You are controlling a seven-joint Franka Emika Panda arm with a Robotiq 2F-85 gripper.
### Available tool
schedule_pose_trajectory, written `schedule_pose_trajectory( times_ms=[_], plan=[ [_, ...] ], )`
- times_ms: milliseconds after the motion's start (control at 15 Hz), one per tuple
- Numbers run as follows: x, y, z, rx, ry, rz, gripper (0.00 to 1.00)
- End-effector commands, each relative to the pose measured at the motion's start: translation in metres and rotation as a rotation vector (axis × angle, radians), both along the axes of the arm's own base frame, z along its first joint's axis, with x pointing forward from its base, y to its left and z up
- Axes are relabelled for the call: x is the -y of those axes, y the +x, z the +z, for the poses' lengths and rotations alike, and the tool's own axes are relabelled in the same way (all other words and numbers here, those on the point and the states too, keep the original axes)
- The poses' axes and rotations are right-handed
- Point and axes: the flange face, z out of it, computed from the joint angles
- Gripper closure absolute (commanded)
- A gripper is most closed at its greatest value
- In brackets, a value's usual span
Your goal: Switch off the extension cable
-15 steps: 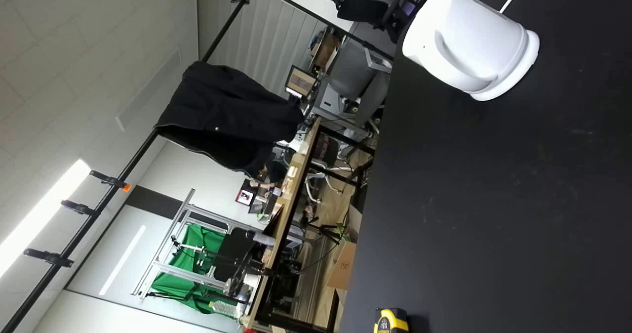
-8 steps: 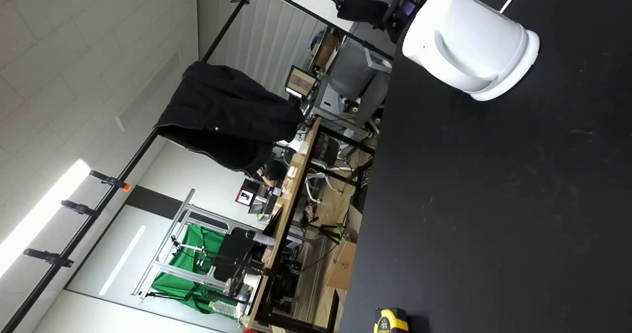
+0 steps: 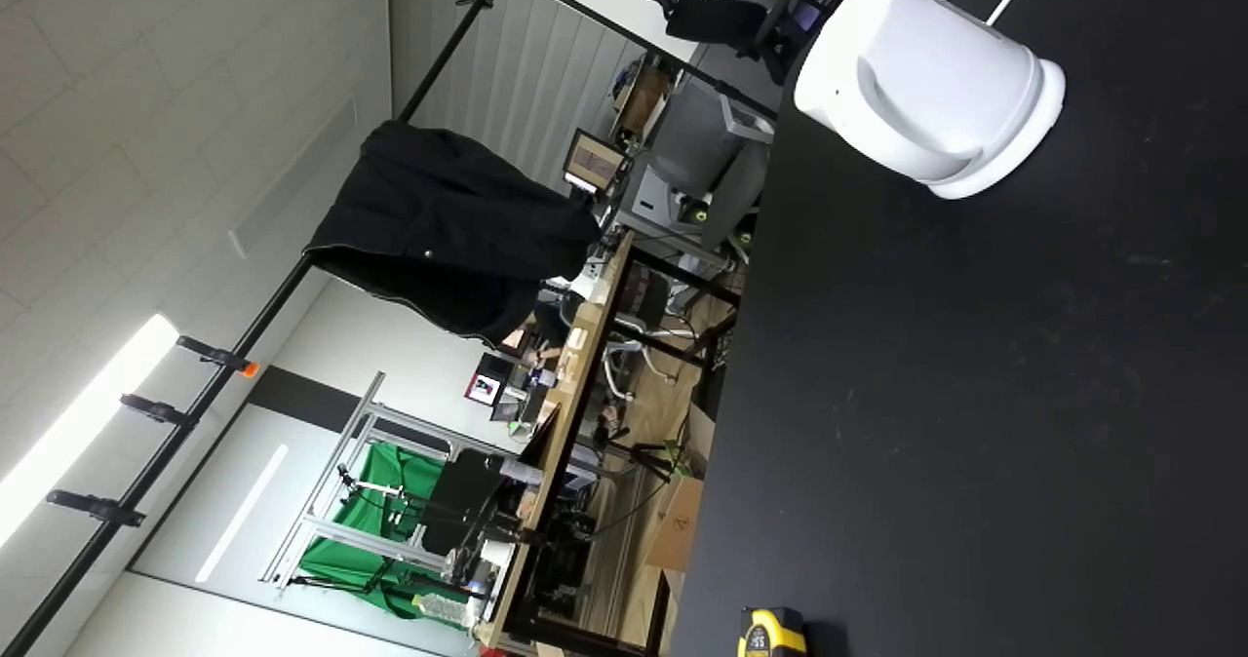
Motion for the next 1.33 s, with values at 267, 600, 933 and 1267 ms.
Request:
schedule_pose_trajectory(
  times_ms=[267, 600, 933, 1267],
  plan=[
    [0.091, 0.041, 0.017, 0.066, -0.087, -0.203, 0.49],
    [0.129, 0.043, 0.014, 0.064, -0.1, -0.251, 0.58],
    [0.137, 0.049, 0.015, 0.058, -0.102, -0.264, 0.69],
    [0.137, 0.049, 0.015, 0.058, -0.102, -0.264, 0.92]
  ],
)
